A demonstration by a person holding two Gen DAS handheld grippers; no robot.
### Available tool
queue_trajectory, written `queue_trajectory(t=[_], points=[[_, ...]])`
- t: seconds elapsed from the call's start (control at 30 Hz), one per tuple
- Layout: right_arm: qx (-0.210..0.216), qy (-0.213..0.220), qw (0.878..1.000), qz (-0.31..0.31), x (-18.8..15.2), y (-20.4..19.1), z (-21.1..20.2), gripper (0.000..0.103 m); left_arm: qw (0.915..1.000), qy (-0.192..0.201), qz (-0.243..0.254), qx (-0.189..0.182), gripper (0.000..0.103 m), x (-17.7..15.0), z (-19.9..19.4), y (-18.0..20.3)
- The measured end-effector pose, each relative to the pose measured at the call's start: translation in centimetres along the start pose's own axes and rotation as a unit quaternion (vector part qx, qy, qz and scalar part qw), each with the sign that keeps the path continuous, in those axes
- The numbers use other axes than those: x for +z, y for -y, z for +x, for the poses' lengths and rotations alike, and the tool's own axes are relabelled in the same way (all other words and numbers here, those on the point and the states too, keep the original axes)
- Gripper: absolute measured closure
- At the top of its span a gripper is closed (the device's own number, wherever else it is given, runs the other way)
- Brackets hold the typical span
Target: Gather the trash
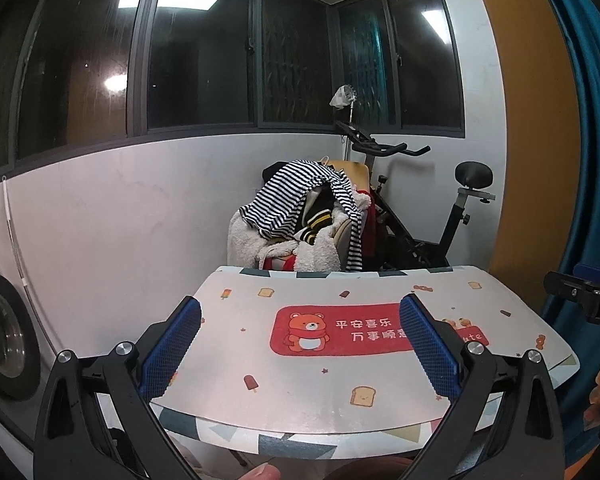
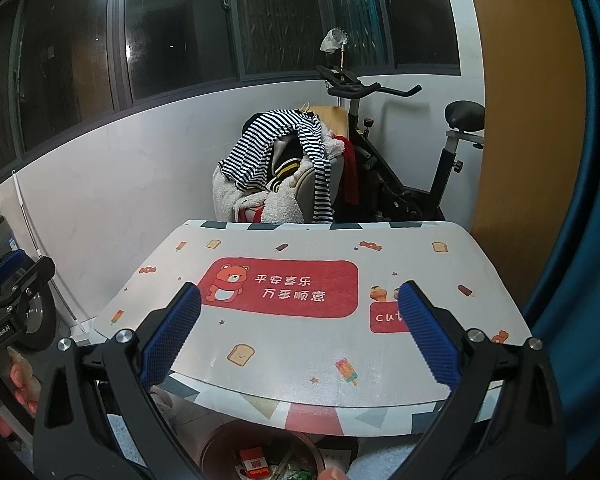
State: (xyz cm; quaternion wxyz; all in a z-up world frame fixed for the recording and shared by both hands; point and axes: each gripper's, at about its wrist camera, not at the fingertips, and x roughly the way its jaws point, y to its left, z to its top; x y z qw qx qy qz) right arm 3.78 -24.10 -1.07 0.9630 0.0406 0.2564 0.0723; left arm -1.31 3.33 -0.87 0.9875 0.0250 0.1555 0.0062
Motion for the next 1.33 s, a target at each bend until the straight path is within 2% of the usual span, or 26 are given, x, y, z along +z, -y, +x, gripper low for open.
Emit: queue_trajectory(t=[0.77,1.07,1.33], points=[[-0.012,0.009,1.000,-0.003,0.0,0.2,-1.0,0.006,0.9999,-0.007,0.009,-0.007,0.006,0.2,-0.1,0.6],[-0.020,0.013,1.000,-0.005,-0.3,0.3,-1.0,0.006,0.9999,0.009,0.012,0.002,0.006,0.4,-0.6,1.3],[-0.022,0.020,1.000,-0.008,-0.4,0.1,-1.2,0.006,0.9999,0.004,0.011,0.004,0.006,0.4,-0.7,1.2]])
